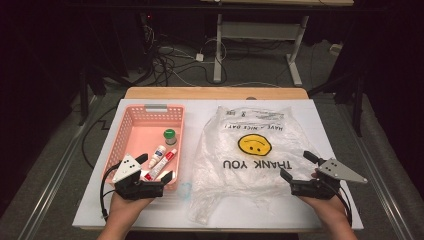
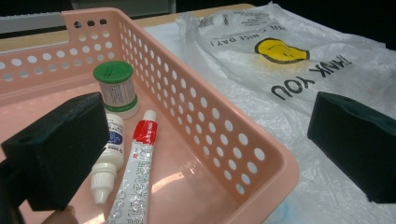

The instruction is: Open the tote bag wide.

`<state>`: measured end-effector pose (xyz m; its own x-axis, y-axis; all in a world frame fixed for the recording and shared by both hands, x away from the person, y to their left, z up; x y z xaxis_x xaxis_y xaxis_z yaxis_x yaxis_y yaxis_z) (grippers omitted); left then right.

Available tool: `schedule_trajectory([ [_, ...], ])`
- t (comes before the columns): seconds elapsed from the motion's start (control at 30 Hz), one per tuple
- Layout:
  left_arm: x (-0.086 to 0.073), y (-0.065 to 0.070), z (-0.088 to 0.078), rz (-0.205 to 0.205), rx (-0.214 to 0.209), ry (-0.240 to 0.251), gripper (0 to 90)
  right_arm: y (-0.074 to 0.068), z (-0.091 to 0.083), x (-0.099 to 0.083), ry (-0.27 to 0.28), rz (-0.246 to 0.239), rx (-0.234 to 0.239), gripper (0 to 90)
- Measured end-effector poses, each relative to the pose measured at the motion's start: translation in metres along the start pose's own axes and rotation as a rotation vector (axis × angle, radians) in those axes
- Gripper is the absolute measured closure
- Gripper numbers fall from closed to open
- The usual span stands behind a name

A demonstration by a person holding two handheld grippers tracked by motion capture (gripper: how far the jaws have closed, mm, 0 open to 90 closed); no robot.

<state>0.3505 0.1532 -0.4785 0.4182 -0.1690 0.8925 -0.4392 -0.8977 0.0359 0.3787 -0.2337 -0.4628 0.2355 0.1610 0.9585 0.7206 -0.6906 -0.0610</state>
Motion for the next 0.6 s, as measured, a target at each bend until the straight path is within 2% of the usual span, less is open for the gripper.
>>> schedule_trajectory([
  [0.13,0.003,0.001,0.0,-0.035,-0.01,0.005,0.0,-0.001,0.0,0.002,0.002,-0.004,0.003,0.2],
  [0.33,0.002,0.005,-0.001,0.008,0.0,0.004,0.0,-0.001,0.002,0.002,-0.004,-0.011,0.007,0.2],
  [0.6,0.0,-0.002,-0.001,-0.005,0.006,-0.005,0.0,0.009,-0.007,0.004,-0.007,-0.001,-0.022,0.3],
])
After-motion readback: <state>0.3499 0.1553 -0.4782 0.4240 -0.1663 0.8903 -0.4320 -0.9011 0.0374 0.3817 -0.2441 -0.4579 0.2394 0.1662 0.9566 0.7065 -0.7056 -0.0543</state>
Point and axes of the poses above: each handheld gripper's, and its own axes: z roughly forward along the jaws, x roughly out of its top, y roughly to its right, the point moved 10 cm from there along z, roughly forward along the jaws, and after that the axes turned 11 degrees about x, right-handed, at the moved point
